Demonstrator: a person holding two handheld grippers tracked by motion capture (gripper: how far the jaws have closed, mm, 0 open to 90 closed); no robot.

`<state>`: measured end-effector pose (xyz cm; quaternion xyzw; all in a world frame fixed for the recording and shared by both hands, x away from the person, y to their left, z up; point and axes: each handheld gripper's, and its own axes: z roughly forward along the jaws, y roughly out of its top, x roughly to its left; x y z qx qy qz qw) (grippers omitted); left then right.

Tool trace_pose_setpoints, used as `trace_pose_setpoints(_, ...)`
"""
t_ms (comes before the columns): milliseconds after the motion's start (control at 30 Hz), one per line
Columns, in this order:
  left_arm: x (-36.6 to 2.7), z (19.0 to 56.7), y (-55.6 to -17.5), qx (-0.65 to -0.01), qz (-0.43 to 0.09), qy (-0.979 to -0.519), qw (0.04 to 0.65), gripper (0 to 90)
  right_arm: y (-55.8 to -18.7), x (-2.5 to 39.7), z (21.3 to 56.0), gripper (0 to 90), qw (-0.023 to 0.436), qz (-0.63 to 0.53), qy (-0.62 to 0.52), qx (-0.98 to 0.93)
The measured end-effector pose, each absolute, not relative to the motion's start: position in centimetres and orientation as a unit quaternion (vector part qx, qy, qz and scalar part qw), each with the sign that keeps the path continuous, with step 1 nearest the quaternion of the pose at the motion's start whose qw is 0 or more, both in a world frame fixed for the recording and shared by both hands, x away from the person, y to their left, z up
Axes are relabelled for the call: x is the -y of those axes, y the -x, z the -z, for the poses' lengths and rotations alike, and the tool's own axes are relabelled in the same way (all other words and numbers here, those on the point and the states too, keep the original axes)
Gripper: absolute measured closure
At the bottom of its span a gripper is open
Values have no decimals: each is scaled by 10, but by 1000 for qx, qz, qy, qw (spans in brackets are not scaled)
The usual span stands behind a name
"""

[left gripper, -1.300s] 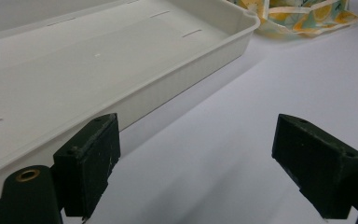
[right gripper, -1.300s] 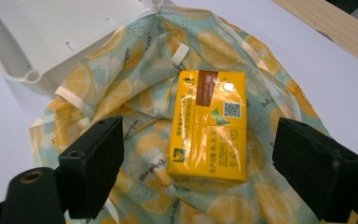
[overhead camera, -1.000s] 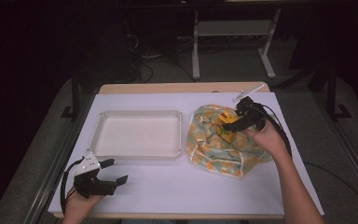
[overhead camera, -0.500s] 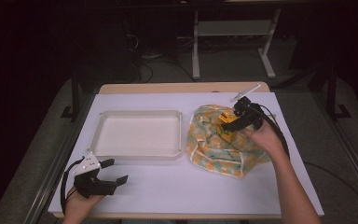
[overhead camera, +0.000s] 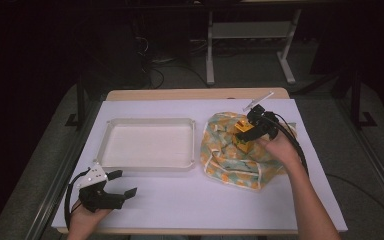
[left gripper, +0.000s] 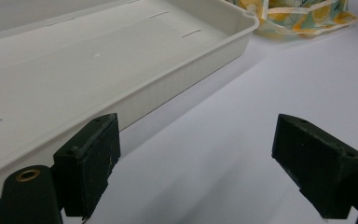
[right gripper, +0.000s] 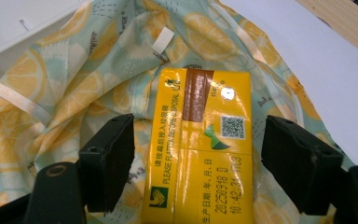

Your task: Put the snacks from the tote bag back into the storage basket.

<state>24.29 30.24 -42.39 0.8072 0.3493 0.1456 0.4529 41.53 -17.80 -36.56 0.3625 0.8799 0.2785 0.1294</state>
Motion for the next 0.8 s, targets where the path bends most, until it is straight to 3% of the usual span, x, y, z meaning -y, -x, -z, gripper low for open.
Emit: trace_pose_setpoints(800, -302, 424, -243, -349, -144, -807, 454, 147, -412, 175, 370, 459, 149, -255, -362, -884)
